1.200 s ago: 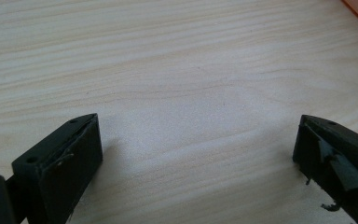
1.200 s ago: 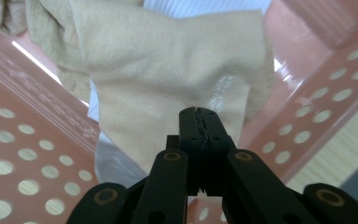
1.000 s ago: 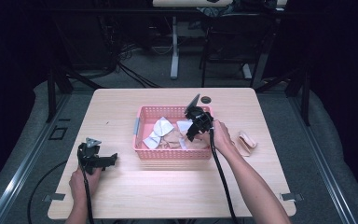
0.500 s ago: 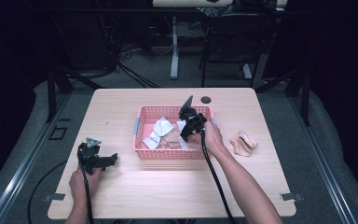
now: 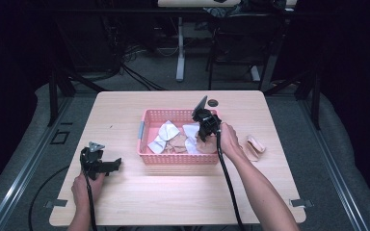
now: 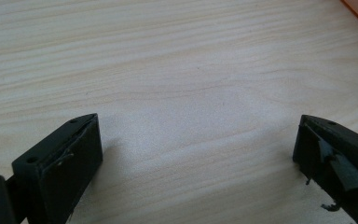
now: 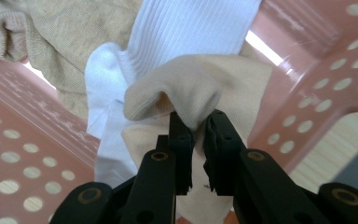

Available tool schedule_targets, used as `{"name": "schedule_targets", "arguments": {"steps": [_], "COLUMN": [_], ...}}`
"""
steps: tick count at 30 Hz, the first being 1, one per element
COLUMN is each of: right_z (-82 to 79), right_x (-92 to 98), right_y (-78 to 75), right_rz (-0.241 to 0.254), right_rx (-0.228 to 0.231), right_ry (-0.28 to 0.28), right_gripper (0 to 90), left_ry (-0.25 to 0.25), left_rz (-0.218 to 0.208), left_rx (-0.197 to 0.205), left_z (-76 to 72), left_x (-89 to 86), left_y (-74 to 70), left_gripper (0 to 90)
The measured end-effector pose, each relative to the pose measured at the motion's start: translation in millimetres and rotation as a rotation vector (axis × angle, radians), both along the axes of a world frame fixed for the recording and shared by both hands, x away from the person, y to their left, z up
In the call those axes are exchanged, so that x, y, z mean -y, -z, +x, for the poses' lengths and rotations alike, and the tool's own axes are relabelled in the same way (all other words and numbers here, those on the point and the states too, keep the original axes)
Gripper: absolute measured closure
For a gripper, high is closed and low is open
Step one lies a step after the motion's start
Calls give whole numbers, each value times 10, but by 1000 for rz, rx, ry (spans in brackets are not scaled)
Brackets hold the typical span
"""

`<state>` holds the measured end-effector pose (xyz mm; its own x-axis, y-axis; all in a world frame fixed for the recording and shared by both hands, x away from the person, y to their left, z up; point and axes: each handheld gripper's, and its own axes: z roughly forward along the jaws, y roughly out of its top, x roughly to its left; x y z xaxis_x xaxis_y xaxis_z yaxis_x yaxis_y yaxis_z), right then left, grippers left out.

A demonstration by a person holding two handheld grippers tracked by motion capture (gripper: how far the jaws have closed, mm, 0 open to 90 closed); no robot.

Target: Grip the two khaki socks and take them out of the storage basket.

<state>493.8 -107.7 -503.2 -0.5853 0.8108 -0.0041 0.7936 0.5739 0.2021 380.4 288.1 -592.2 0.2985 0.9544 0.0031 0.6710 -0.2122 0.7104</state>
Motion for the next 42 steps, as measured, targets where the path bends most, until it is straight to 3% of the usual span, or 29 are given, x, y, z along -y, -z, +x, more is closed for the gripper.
{"name": "schedule_targets", "arguments": {"steps": [5, 6, 8, 20, 28, 35, 42], "right_z": [-29, -50, -60, -115, -126, -143, -176], "right_x": [58, 64, 87, 91, 140, 184, 155], "right_y": [-200, -229, -311, -587, -759, -924, -1069], "right_rz": [10, 27, 35, 67, 90, 140, 145], "right_rx": [24, 53, 42, 98, 93, 83, 93], "right_ry": [-12, 0, -6, -29, -36, -42, -58], "right_gripper": [822, 822, 822, 827, 827, 827, 827], "left_ry": [0, -1, 0, -2, -2, -2, -2], "left_rz": [0, 0, 0, -3, -3, -3, -3], "left_rx": [0, 1, 0, 2, 2, 3, 2], "left_z": [0, 0, 0, 1, 1, 1, 1], "left_x": [0, 1, 0, 4, 3, 3, 3], "left_y": [0, 1, 0, 2, 1, 2, 1], "left_gripper": [12, 11, 12, 12, 12, 12, 12]}}
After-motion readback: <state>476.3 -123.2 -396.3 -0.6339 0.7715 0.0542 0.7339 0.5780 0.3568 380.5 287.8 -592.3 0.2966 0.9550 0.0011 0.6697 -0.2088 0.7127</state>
